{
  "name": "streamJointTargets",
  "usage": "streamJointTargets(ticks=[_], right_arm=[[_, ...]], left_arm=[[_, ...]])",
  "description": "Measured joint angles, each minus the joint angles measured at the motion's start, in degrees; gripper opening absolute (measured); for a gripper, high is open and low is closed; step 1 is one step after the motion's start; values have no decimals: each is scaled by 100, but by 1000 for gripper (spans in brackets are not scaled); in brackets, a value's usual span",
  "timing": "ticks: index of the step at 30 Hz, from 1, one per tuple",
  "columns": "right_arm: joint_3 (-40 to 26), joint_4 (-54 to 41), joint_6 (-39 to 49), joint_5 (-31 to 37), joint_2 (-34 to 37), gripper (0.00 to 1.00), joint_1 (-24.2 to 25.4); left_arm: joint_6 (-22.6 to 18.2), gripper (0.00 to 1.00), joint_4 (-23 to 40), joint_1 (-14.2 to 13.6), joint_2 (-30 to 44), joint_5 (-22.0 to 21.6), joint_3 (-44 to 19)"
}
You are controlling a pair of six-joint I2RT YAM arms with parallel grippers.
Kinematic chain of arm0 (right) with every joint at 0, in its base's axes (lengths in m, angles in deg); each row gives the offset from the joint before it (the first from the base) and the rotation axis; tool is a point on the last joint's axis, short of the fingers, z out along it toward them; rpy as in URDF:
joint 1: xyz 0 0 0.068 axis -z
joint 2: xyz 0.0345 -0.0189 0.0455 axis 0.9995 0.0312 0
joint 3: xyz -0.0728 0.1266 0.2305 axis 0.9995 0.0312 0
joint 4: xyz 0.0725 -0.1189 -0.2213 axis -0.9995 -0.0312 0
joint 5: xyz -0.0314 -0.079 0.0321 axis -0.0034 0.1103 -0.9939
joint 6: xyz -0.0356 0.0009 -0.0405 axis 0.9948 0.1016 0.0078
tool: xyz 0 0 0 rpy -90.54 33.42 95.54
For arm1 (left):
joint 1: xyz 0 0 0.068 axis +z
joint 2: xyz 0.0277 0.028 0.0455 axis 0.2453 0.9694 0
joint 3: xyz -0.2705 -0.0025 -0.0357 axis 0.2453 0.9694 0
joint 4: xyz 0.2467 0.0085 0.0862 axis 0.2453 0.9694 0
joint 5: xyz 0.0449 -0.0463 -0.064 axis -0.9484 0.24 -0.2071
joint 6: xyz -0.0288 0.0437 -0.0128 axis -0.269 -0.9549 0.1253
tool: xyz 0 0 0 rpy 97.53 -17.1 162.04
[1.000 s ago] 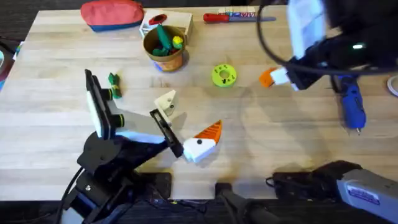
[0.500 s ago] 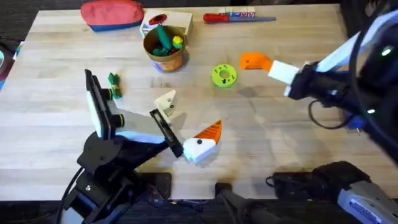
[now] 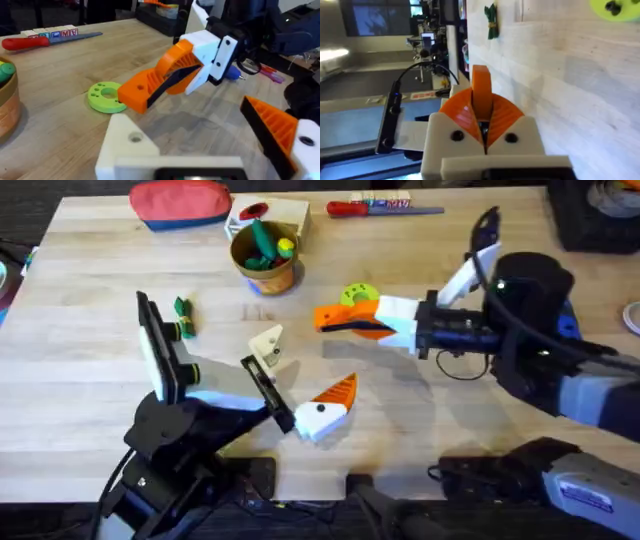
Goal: Pick up the gripper from the table and insert it into the empty holder that is missing its gripper. Then pick up a screw, insert it into the mounting hole, and use the screwdriver to tighten it. Finally, clean up the table by picking up the vegetable and placing it into the bucket.
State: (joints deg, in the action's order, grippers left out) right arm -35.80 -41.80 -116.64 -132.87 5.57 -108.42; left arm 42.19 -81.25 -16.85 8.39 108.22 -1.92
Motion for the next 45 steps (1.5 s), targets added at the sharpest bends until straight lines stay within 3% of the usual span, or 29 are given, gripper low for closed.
streamJointTargets(ticks=[5, 17, 31, 45], right_arm=[[-95, 351, -614, -527, 633, 4, -170], [-811, 420, -1147, -1123, 1055, 3, -467], [-820, 414, -1178, -1443, 1324, 3, -525], [-884, 378, -1039, -1256, 1324, 3, -897]], left_arm=[[0, 988, 0, 0, 0, 0, 0], [0, 988, 0, 0, 0, 1, 0], [24, 987, 0, 0, 0, -19, 0], [45, 987, 1, 0, 0, -8, 0]])
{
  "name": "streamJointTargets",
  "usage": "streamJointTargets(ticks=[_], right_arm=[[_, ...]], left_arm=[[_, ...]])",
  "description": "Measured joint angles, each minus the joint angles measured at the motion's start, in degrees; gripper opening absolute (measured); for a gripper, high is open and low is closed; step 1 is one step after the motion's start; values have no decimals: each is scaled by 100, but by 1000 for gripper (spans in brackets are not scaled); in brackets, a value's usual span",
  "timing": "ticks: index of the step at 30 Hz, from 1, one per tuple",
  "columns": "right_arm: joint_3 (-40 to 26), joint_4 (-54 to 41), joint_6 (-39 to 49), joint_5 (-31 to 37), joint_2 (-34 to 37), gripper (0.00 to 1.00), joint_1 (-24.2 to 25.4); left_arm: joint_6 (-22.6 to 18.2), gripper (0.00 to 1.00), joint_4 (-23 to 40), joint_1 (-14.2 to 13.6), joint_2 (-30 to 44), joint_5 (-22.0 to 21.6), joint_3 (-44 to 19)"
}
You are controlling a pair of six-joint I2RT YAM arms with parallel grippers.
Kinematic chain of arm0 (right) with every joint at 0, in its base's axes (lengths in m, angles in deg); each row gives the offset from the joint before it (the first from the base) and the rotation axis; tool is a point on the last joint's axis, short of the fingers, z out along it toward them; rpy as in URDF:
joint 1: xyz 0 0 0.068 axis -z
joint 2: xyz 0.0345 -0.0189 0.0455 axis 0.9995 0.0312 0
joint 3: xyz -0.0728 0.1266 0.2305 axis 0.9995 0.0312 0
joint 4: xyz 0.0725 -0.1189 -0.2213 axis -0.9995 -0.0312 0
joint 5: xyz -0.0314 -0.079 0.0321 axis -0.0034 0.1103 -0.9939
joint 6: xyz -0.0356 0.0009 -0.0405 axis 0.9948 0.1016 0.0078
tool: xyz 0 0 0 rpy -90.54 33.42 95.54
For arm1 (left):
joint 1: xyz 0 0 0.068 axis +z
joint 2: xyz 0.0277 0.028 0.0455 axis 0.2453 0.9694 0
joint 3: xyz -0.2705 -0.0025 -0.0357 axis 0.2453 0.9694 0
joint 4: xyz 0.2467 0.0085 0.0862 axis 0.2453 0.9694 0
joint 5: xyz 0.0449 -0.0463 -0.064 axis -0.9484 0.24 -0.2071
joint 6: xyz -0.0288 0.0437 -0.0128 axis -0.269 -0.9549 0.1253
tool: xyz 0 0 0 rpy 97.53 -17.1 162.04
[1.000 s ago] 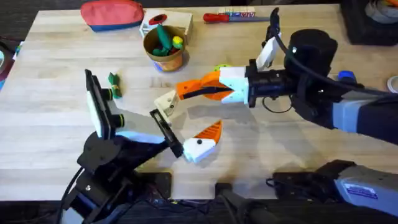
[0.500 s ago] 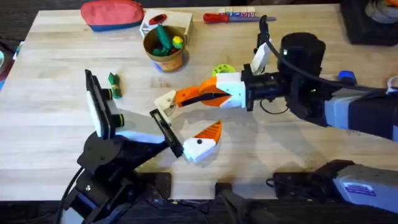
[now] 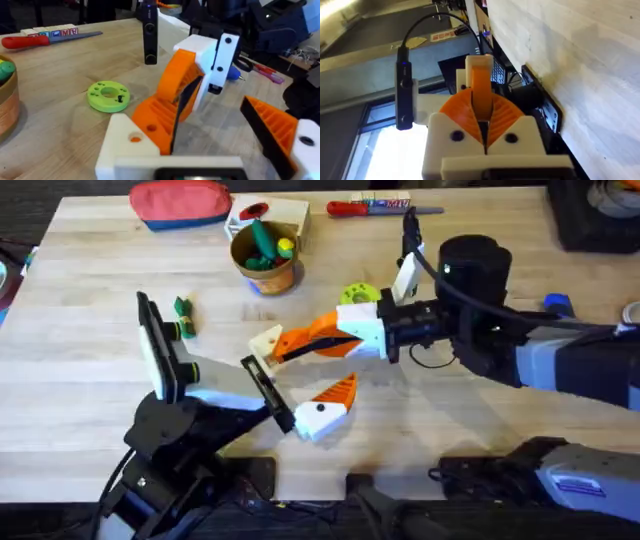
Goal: Pick up the gripper from the table and insert it into the empty holder that is missing its gripper. Then pick up a screw, insert it into the mounting hole, and use the screwdriver to tighten it. Finally, clean up the table by picking up the vegetable and placing it into the bucket.
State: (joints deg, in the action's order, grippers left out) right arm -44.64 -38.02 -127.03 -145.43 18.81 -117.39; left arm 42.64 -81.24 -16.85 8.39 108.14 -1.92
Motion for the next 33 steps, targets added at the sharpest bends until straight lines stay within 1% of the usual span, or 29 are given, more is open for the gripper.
streamJointTargets(ticks=[6, 9, 16, 18, 21, 24, 33], right_arm=[[-290, -436, 58, 381, 3, 3, -106], [-471, -526, 149, 552, 89, 3, -202], [-1048, -883, 412, 700, 650, 3, -529], [-1193, -886, 461, 731, 846, 3, -580], [-1399, -882, 525, 740, 1097, 3, -602], [-1478, -886, 578, 736, 1202, 3, -613], [-1490, -919, 784, 720, 1207, 3, -617]], left_arm=[[18, 987, 1, 0, 0, -31, 0], [12, 987, 1, 19, 0, -166, 0], [64, 987, 21, 72, 0, -510, 2], [91, 988, 34, 103, 0, -622, 2], [112, 986, 36, 105, 2, -668, 2], [132, 987, 36, 105, 2, -678, 2], [129, 986, 36, 105, 1, -682, 1]])
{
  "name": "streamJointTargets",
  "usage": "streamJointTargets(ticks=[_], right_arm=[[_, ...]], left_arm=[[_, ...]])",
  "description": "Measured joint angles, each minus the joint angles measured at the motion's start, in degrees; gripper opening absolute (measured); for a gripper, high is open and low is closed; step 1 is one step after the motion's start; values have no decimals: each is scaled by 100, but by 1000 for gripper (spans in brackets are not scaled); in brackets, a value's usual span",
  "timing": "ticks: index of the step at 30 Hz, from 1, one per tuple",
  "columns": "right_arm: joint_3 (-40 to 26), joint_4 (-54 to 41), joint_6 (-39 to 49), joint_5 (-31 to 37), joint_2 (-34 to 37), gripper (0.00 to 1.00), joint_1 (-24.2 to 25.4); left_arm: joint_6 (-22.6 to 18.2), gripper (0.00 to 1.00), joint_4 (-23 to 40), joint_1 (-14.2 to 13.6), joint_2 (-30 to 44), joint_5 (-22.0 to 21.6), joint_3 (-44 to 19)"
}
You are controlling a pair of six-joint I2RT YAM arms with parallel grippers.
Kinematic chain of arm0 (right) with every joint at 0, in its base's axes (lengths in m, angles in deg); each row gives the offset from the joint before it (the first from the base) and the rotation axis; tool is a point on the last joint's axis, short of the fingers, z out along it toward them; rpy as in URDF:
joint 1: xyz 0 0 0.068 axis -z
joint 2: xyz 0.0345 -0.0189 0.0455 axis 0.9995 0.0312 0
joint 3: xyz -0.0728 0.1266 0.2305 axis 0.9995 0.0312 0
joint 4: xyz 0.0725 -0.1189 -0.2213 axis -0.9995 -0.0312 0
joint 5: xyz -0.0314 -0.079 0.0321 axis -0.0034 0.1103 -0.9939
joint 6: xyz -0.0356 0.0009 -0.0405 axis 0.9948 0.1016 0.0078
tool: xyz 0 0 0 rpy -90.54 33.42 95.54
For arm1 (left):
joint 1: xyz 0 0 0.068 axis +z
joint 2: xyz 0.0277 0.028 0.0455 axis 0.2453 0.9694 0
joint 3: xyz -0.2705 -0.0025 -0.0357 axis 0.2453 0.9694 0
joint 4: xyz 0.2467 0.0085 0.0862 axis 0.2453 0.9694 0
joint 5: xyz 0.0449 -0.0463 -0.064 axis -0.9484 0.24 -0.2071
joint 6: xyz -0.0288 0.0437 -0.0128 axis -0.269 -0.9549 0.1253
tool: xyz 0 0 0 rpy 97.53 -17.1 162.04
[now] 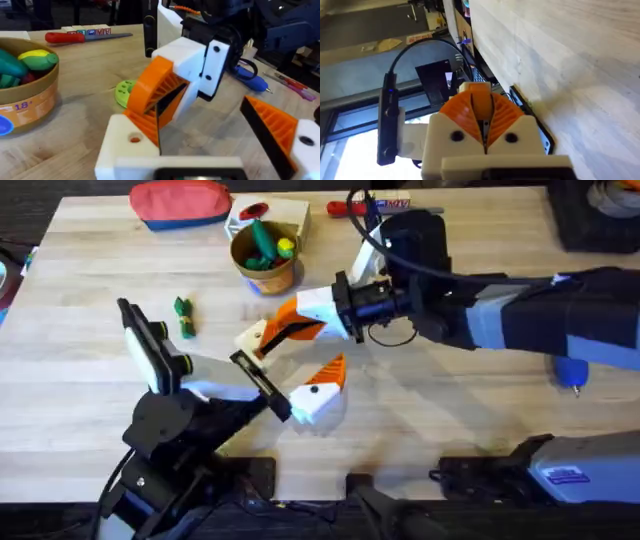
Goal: Pick up the gripper from the table and insert it into the empty holder that is missing its gripper. Then pick up a screw, insert it into the mounting hole, and use the screwdriver to tighten it. Finally, clean up the table by picking up the vegetable and placing it into the bucket.
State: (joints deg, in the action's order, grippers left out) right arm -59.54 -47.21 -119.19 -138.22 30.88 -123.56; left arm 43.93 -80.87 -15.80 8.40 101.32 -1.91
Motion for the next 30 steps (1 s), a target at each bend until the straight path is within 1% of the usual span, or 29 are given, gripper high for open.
streamJointTargets(ticks=[7, 8, 10, 14, 18, 23, 24, 27, 30], right_arm=[[-7, -22, 216, -133, 0, 4, 44], [-7, -33, 241, -180, 2, 22, 65], [-7, -36, 296, -270, 11, 93, 93], [-11, -28, 392, -483, 33, 267, 94], [-11, 35, 454, -691, 33, 498, 24], [-11, 35, 495, -789, 33, 693, 64], [-11, 33, 505, -800, 33, 744, 80], [-11, 33, 647, -788, 33, 969, 152], [-11, 33, 955, -678, 33, 991, 268]], left_arm=[[-9, 988, -4, -2, 1, 17, 1], [-12, 987, -4, -6, -1, 26, 1], [-22, 987, -7, -9, -1, 56, 1], [-72, 987, -19, -49, -1, 196, 1], [-93, 986, -22, -111, -1, 319, 1], [-95, 987, -23, -111, -1, 348, 1], [-95, 986, -24, -109, 1, 360, 1], [-95, 986, -24, -111, -1, 382, 1], [-95, 986, -24, -111, -1, 389, -1]])
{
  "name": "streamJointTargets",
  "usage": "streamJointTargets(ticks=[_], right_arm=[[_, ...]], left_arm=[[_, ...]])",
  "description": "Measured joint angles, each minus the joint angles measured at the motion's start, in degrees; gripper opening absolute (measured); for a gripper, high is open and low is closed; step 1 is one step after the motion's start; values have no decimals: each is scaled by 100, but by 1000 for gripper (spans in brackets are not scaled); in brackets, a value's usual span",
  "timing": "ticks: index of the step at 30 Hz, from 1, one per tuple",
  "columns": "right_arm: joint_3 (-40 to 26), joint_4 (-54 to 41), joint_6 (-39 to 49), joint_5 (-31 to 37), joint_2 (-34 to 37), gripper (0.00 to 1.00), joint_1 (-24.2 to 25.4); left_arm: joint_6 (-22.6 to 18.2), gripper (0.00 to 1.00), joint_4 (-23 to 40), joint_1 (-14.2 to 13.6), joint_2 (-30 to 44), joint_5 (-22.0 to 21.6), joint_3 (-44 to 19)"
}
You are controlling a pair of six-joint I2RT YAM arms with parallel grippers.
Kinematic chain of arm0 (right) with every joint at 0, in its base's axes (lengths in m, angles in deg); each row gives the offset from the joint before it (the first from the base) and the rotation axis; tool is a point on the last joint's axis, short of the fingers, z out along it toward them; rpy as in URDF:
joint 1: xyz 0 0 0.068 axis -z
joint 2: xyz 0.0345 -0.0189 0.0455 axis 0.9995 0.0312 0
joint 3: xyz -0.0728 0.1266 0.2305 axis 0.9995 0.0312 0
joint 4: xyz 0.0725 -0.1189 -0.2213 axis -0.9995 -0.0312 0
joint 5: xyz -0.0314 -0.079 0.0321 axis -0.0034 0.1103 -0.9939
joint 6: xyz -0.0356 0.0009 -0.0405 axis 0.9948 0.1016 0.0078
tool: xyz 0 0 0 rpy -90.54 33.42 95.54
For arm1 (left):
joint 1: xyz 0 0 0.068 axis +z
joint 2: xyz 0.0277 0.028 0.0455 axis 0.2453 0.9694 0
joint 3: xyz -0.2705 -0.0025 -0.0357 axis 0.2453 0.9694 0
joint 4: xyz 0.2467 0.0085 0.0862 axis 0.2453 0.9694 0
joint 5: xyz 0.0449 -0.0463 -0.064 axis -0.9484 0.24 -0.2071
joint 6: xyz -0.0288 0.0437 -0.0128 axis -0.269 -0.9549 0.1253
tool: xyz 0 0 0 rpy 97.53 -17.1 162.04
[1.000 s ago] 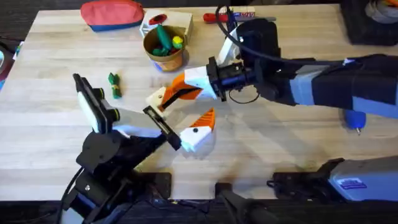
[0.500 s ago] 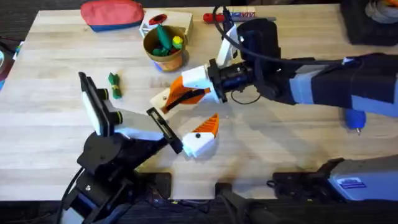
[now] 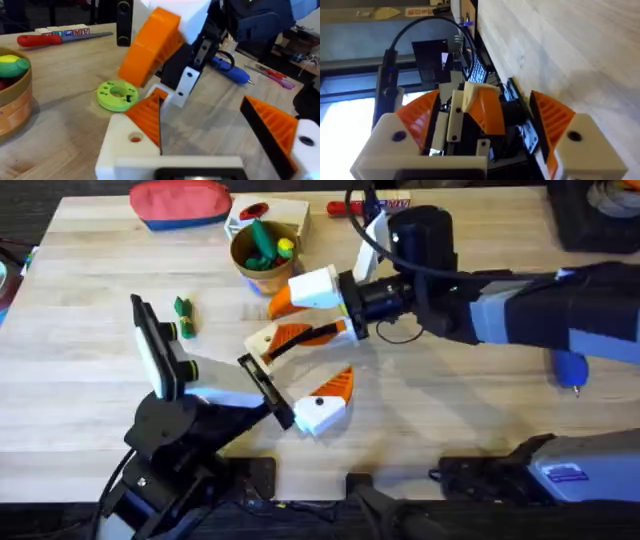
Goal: Pick up the gripper from the table and insert it into the empty holder that is missing its gripper. Then pick up a screw, insert it into the mounting hole, and use the screwdriver to tighten it. Finally, clean up the table by picking up the vegetable and placing it into the bucket.
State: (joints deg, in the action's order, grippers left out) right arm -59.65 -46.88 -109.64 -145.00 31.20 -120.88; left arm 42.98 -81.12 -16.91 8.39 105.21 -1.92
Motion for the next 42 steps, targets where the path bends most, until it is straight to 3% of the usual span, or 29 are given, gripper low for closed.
streamJointTargets(ticks=[5, 10, 14, 19, 23, 29, 33, 38, 42], right_arm=[[-335, -577, 951, 409, 0, 992, 645], [-1346, -2900, 2624, 1328, 0, 992, 1305], [-2039, -4470, 4245, 2459, -75, 993, 1371], [-2240, -5312, 5629, 3947, -203, 992, 1143], [-2240, -5533, 6370, 4545, -58, 949, 960], [-2240, -5464, 6817, 4874, 379, 610, 753], [-2240, -5418, 6908, 4947, 627, 573, 607], [-2240, -5266, 6971, 5080, 784, 431, 471], [-2240, -5237, 6987, 5203, 788, 412, 455]], left_arm=[[0, 987, -1, 0, 1, 16, 2], [-2, 986, -2, 0, 0, 17, 2], [-5, 985, -2, 0, 0, 15, 2], [-247, 986, 0, 1, 1, 22, 2], [-477, 988, 0, 0, 0, 31, 0], [-600, 988, 0, 0, 0, 35, 2], [-623, 986, 0, 2, 0, 35, 2], [-633, 985, 0, 0, 0, 35, 2], [-640, 987, 0, 0, 0, 35, 2]])
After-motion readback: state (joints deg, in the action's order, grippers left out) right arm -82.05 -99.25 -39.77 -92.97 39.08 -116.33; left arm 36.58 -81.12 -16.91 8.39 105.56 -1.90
